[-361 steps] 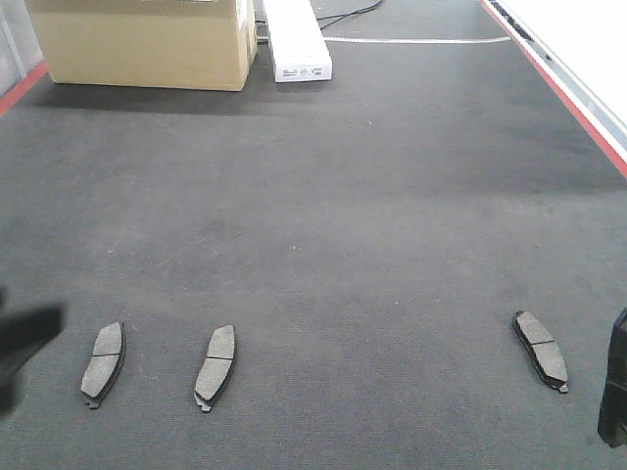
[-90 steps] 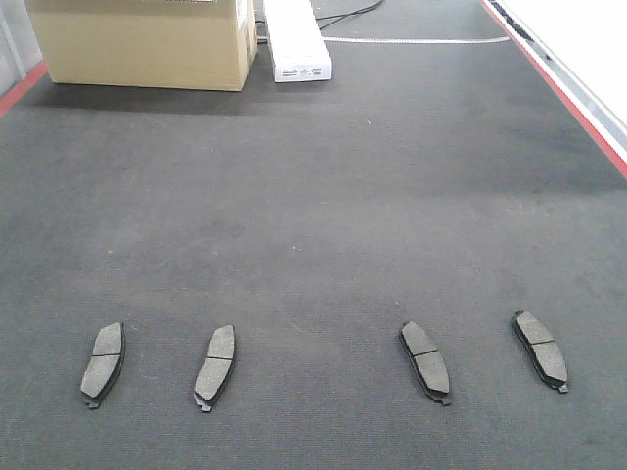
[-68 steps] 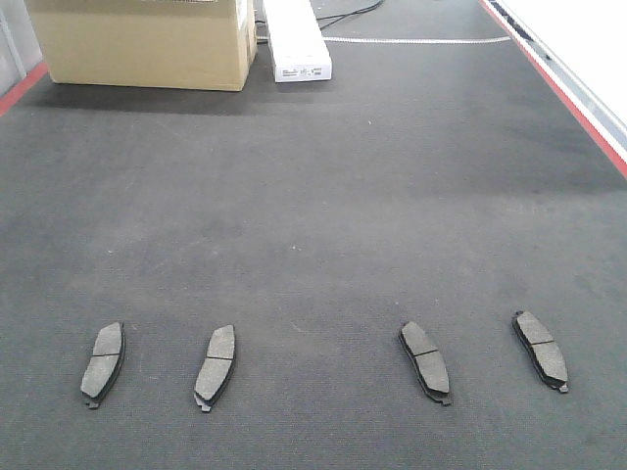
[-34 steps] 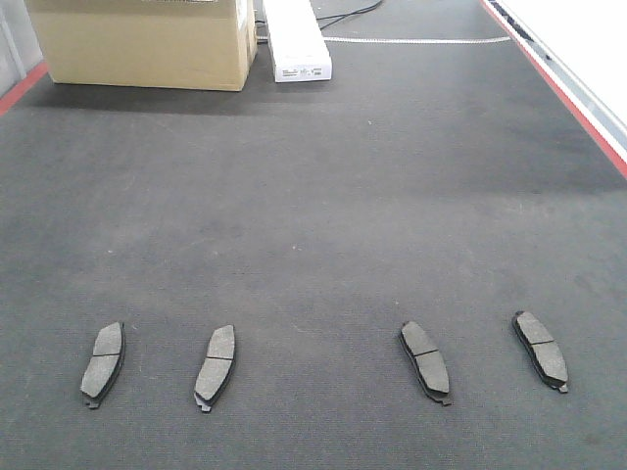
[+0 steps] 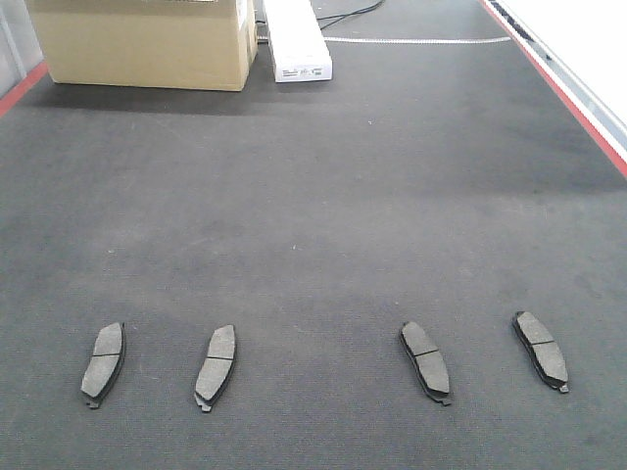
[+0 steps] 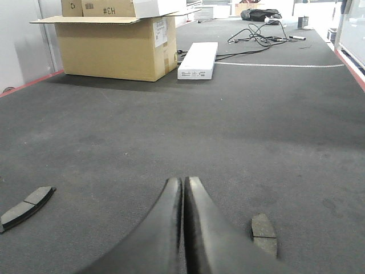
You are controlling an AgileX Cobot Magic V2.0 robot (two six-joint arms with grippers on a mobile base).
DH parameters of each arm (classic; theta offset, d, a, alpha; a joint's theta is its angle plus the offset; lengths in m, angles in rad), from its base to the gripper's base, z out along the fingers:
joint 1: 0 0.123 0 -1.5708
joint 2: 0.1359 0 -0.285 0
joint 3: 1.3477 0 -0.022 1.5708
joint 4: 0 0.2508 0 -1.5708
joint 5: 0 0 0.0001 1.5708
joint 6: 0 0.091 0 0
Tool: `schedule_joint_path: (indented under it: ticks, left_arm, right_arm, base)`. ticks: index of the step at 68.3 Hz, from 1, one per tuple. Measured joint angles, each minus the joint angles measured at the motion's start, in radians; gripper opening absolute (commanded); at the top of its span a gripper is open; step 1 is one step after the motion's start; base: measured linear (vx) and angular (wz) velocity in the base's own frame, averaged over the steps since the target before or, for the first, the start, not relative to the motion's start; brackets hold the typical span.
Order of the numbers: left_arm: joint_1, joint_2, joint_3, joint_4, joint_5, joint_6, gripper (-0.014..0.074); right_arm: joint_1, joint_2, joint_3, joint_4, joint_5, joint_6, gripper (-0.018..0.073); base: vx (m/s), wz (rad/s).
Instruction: Move and align brake pads A on conveyor
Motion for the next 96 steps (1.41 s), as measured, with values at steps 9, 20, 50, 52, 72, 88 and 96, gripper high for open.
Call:
schedule_joint_path:
  ticks: [9,20,50,52,72,88,96]
  left_arm:
    - [0.133,-0.070,0.148,0.004,-0.162,0.018,-0.0007]
    - [0.277,-0.175,0.300,0.007,-0.301,0.050,-0.0007]
    - [0.354,-0.197,0.347,0.004,-0.405,0.053,-0.0006]
    - [0.354,-0.197,0.347,0.004,-0.405,0.053,-0.0006]
    - [0.354,-0.197,0.347,0.004,-0.405,0.053,-0.0006]
    - [0.354,-0.197,0.347,0.004,-0.405,0.053,-0.0006]
    - [0.354,-0.197,0.347,0.004,-0.405,0.053,-0.0006]
  right_arm:
    - [0.000,0.000,0.000,0.000,0.002,0.000,-0.0012]
    - [0.000,0.000,0.000,0.000,0.004,0.000,-0.0012]
    - [0.000,0.000,0.000,0.001,0.007,0.000,-0.0012]
    - [0.000,0.000,0.000,0.001,0.007,0.000,-0.0012]
    - [0.000,0.000,0.000,0.001,0.007,0.000,-0.0012]
    - [0.000,0.000,0.000,0.001,0.007,0.000,-0.0012]
    - [0.000,0.000,0.000,0.001,0.007,0.000,-0.0012]
  base:
    - [0.00,0.00]
    - [0.00,0.00]
    - [0.00,0.00]
    - [0.00,0.00]
    - [0.00,0.00]
    - [0.00,0.00]
    - [0.00,0.00]
